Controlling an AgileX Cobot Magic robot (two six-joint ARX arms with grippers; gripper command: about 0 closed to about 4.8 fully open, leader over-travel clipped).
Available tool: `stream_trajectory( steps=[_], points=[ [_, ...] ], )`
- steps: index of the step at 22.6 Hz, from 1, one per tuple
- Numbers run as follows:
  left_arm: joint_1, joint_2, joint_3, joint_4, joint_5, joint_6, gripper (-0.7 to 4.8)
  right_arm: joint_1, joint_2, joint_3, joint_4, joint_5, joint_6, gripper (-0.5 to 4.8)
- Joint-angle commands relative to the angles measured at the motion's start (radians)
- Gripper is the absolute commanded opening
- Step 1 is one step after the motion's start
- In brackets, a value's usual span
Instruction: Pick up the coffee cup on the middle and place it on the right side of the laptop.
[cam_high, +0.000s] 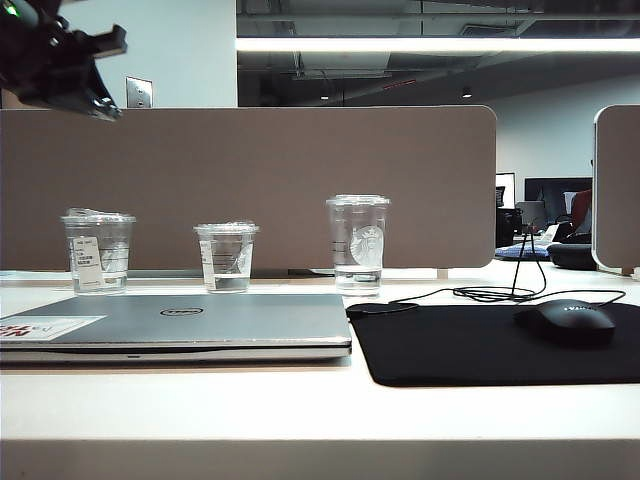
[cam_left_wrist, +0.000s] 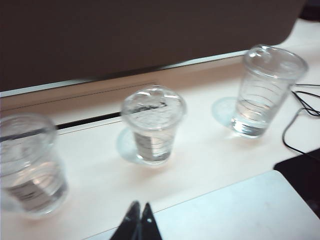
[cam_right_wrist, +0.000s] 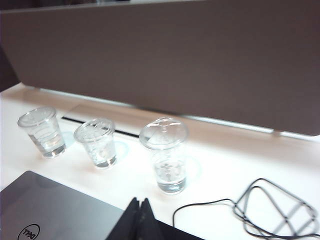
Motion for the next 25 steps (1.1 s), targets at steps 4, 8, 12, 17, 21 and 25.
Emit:
stream_trajectory(
  steps=[4, 8, 12, 17, 21, 25],
  points=[
    [-0.002, 0.128, 0.007, 0.167, 0.060, 0.018, 3.27, 0.116, 0.299, 0.193, -0.024, -0.005, -0.051, -0.05],
    [-0.013, 0.274, 0.008, 0.348, 0.072, 0.014, 4.69, 0.151, 0.474, 0.327, -0.024, 0.006, -0.064, -0.05],
    [-0.024, 0.439, 0.070, 0.388, 0.071, 0.014, 4.76, 0.151, 0.586, 0.441, -0.025, 0.024, -0.064, -0.05],
    [-0.060, 0.632, 0.259, 0.373, 0.005, 0.013, 4.79, 0.151, 0.617, 0.452, -0.031, 0.041, -0.065, -0.05],
    [-0.083, 0.739, 0.385, 0.331, -0.101, 0.014, 4.79, 0.151, 0.618, 0.452, -0.033, 0.063, -0.091, -0.05],
    [-0.085, 0.832, 0.495, 0.313, -0.130, 0.011, 4.79, 0.151, 0.618, 0.452, -0.033, 0.066, -0.092, -0.05]
  ],
)
